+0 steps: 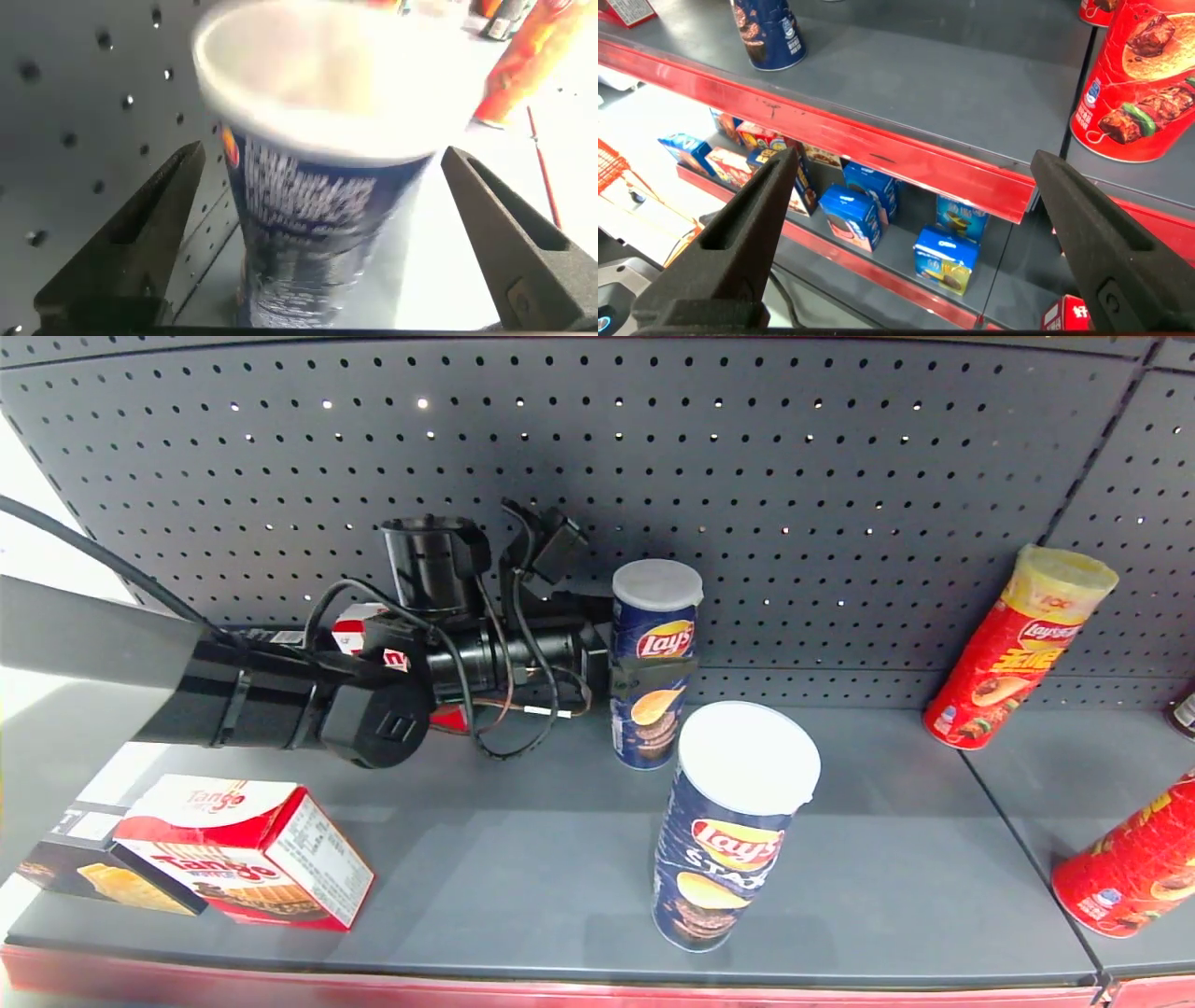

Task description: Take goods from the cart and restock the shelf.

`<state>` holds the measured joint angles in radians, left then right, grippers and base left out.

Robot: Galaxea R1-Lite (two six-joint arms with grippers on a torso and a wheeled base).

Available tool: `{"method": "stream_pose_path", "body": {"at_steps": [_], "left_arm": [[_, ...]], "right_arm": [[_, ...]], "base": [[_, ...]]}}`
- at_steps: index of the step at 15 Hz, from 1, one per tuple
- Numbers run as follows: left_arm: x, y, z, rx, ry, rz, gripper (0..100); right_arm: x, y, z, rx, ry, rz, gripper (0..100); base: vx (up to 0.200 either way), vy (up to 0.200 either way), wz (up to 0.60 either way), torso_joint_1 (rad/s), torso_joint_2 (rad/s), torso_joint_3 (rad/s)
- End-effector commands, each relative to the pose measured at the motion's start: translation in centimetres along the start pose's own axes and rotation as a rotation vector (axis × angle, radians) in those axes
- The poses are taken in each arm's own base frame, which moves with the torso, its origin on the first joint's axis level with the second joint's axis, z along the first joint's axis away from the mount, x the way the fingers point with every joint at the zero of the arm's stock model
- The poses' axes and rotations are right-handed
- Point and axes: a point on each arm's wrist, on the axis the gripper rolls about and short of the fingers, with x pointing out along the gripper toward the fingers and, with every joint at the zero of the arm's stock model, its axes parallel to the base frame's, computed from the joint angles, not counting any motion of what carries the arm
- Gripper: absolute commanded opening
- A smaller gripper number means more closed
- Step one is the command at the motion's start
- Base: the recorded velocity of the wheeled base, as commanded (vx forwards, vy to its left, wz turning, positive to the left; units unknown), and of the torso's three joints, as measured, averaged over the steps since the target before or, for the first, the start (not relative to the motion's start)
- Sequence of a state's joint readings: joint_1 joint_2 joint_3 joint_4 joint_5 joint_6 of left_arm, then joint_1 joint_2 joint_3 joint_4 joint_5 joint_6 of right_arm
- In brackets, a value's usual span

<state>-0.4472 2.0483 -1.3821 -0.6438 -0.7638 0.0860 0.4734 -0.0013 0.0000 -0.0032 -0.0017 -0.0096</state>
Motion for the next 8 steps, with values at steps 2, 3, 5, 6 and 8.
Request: {"method": "stream_pose_path", "body": {"at_steps": [2,3,5,6,8], "left_arm": [[-1.6,-0.9,2.8,0.004,-0.002,0.009,100],[-2.1,-1.3,3.5,0.005,-0.001,0.01,100],[-3.0,-1.6,4.5,0.016,-0.013,0.023,100],[-3.3,-1.9,4.6,-0.002,0.007,0.031,100],[-3.6,-3.3,4.6,-0.059,0.087,0.091,100]], "right_arm": [[0.0,0.0,0.0,-0.001,0.001,0.001,100],[0.0,0.0,0.0,-0.001,0.001,0.001,100],[0.0,0.0,0.0,-0.001,0.001,0.001,100],[0.0,0.0,0.0,-0.001,0.001,0.001,100],[0.0,0.0,0.0,-0.001,0.001,0.001,100]], "base": [[0.0,0.0,0.0,0.0,0.0,0.0],[0.0,0.0,0.0,0.0,0.0,0.0],[0.0,0.0,0.0,0.0,0.0,0.0],[0.0,0.0,0.0,0.0,0.0,0.0],[0.0,0.0,0.0,0.0,0.0,0.0]]}}
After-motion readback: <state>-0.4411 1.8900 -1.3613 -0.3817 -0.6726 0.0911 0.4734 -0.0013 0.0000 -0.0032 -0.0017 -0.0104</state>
